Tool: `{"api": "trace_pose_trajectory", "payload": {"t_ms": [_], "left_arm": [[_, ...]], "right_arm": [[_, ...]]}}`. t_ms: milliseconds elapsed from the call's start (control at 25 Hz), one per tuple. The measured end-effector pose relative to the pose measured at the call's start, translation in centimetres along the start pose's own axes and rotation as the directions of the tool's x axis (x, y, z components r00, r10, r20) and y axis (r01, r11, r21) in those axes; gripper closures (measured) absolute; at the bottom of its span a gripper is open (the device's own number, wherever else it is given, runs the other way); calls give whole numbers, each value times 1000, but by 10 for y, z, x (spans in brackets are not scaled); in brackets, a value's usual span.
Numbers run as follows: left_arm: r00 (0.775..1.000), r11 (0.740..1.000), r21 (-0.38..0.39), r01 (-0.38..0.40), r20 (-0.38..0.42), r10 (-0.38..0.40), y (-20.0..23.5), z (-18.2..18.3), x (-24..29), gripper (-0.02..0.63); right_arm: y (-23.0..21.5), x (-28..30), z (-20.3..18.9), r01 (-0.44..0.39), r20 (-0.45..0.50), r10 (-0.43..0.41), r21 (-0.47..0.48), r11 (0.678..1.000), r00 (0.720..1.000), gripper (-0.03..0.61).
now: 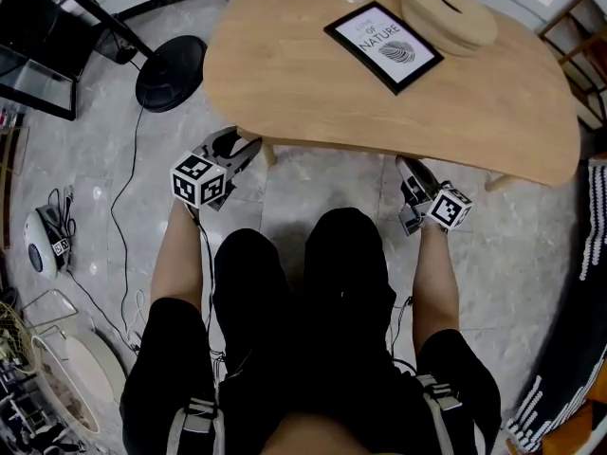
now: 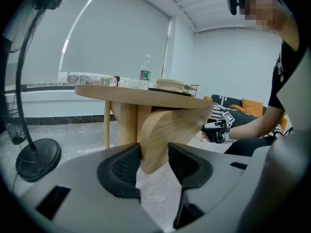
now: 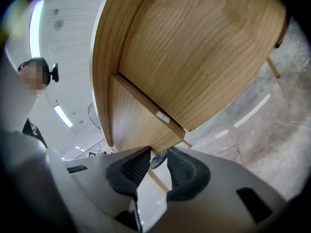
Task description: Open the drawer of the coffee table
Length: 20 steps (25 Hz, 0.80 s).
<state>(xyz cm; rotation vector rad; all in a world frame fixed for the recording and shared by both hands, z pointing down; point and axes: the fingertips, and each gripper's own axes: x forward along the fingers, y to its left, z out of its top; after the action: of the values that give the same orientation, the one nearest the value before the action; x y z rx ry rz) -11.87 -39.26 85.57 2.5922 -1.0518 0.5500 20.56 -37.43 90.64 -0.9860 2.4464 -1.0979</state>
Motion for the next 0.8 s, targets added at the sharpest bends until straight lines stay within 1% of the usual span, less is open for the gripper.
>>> {"api": "trace_pose_trajectory", "payload": {"t_ms": [240,360,520,800], "left_arm": [[1000,1000,8,3,0,-3,0,2,-2,428],[1000,1000,14,0,5,0,1,1,-2,430],[1000,999,33,8,5,-8,-1,-3,-2,436],[1000,999,48,16,10,-17,-4,-6,-6,441]], "right_arm": [[2,-2,0,4,-22,-4,-8,1000,1000,480],[2,-1,-1,8,-10,-8,-3,1000,1000,483],[-1,-5,-4,12,-11,-12,-20,1000,1000,482],[1,-7,-8,25,18,-25,-4,1000,1000,483]]}}
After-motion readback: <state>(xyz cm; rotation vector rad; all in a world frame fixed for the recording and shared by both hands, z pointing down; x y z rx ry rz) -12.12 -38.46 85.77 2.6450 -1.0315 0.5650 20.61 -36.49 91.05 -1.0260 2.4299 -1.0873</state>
